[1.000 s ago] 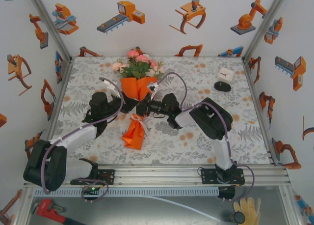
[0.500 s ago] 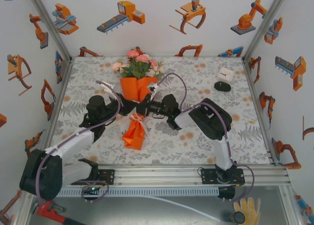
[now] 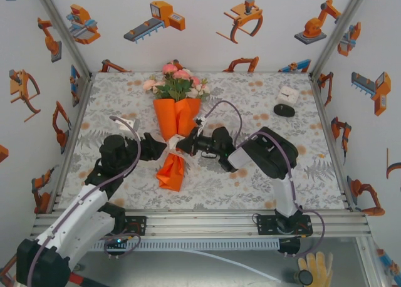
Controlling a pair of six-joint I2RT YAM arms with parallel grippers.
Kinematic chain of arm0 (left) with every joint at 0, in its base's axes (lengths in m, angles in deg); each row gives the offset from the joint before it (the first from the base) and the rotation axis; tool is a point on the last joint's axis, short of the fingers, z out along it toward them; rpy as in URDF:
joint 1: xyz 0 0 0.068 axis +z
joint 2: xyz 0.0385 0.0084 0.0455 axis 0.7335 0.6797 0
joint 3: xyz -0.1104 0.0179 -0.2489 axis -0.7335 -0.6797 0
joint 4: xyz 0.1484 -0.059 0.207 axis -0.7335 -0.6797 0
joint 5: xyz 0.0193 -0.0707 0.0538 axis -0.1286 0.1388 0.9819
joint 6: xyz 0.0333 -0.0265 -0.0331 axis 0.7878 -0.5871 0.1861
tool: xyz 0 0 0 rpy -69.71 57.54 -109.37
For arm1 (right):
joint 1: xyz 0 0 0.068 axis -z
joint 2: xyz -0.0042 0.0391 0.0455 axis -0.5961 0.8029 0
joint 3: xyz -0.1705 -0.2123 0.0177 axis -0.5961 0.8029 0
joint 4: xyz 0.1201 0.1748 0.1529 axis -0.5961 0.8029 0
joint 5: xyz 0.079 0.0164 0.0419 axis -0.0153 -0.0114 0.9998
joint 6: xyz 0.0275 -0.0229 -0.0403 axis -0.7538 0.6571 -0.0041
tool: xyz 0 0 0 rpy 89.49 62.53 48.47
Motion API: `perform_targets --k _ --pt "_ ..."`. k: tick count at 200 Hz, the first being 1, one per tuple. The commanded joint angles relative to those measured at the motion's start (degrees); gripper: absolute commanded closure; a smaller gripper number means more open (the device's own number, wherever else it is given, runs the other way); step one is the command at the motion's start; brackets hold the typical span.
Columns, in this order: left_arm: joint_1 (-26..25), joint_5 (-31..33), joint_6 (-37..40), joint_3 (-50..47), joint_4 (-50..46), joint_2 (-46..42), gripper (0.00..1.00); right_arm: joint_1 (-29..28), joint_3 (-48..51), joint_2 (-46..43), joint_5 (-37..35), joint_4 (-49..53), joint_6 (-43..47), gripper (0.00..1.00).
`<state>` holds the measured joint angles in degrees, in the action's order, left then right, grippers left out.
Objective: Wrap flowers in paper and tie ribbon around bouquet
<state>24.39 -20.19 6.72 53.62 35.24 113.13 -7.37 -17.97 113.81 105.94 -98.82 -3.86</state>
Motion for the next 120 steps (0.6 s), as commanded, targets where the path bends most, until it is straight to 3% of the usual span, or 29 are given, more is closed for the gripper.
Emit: perform_targets --k 1,33,57,120 --pt "4.4 8.0 -4.6 2.3 -12.8 -0.1 0.41 0.2 2.6 -3.8 -2.2 -2.4 4.6 1.0" --pt "14.1 2.5 -10.1 2.6 -15.3 5.4 0.39 0.2 5.2 -5.1 -2.6 -1.5 6.3 1.0" --pt "17.9 -4.7 -12.7 2.6 -9.5 13.4 0.39 0.2 5.1 -5.0 -2.3 -1.4 6.1 1.0" --pt "20.1 -15.6 -21.4 5.9 12.7 36.3 0.35 0.2 4.1 -5.3 -0.3 0.1 6.7 1.0"
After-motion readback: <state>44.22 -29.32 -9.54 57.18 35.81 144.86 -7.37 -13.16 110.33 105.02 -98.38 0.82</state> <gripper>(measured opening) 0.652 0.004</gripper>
